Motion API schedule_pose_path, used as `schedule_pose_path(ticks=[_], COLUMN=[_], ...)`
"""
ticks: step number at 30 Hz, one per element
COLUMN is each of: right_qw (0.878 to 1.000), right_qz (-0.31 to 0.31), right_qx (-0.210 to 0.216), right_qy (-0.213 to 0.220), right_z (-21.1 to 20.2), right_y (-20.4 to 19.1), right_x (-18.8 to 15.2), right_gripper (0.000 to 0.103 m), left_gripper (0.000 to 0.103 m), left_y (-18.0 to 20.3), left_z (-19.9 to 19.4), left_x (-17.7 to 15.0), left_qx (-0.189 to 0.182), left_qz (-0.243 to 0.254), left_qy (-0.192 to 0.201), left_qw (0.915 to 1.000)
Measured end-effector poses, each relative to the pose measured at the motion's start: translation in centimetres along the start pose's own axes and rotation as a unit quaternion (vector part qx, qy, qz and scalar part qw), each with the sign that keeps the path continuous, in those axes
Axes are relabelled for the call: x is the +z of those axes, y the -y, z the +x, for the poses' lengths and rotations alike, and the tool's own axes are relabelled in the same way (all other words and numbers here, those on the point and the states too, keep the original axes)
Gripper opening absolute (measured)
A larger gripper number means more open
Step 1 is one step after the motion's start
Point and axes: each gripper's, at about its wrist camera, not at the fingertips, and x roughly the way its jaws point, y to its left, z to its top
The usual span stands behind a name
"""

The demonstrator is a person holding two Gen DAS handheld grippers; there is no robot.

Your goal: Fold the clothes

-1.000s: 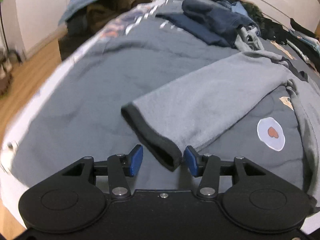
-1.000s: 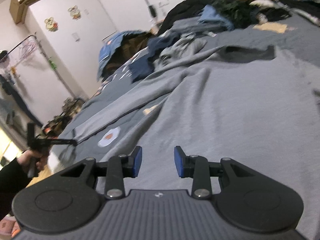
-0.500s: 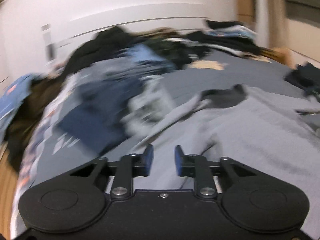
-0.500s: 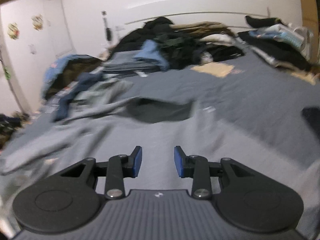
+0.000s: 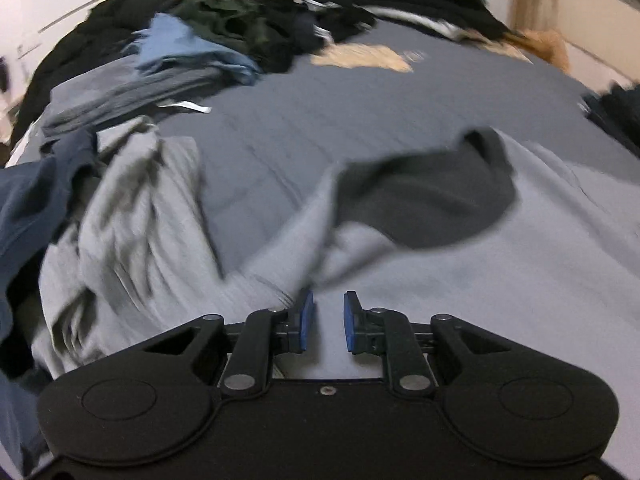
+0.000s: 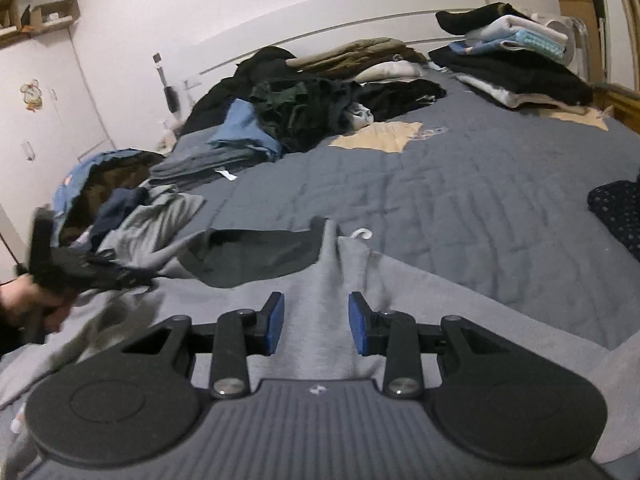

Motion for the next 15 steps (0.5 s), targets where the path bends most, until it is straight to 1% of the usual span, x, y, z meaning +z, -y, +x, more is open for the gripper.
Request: schedule_pose_path(ticks=[4,5,6,7,9,10,11,13,14,15], right_qw=[1.000,1.000,1.000,1.000,1.000,1.000,1.000,1.000,1.000,1.000], right_qz=[-0.001,-0.003,-0.002,-0.001,0.006,0.010,0.014,0.019,0.020,0.020], right_qx=[0.015,0.019,0.020,0.018,0.010,0.006,0.003,0.002,0.004,0.004], right_qy=[0.006,0.007,0.004,0.001,-0.004,-0.005,-0.007,-0.004,-0.003,-0.003], right_z=[-0.2,-0.2,0.0,0.1,0.3,0.4,0.4,0.3,0.2,0.2], right_y=[-0.3,-0.3,-0.3,-0.1,0.4,0.7,1.0,1.3,1.4,1.4], right_x=[0.3,0.3,0.2,0.1,0.0,0.0,0.0,0.0,0.0,0.1], right_gripper=[0.034,0.034,0.034,0.034,0.034,0.034,0.034,0.034,0.034,0.034], left_gripper=[0.017,0.018,0.018,0.018,0.018,0.023,0.030,0.035,0.039,0.039], left_y=[-1.6,-1.7,-1.6,-1.3,0.0,0.8,1.5,2.7,3.3,3.8], left_z=[1.2,1.7,2.3,2.7,2.9,2.9,2.9,3.4,4.0,4.5], left_x=[1.7,2.2,2.7,3.0,3.3,3.4,3.6,3.7,3.7,3.6], left_qx=[0.078,0.084,0.079,0.066,0.047,0.050,0.049,0.042,0.048,0.054], left_qz=[-0.005,-0.006,-0.004,0.003,0.031,0.053,0.072,0.097,0.115,0.132], left_qy=[0.027,0.026,0.017,0.007,0.000,0.003,0.004,0.002,-0.006,-0.014], left_qw=[0.9966,0.9961,0.9967,0.9978,0.9984,0.9974,0.9962,0.9944,0.9922,0.9896])
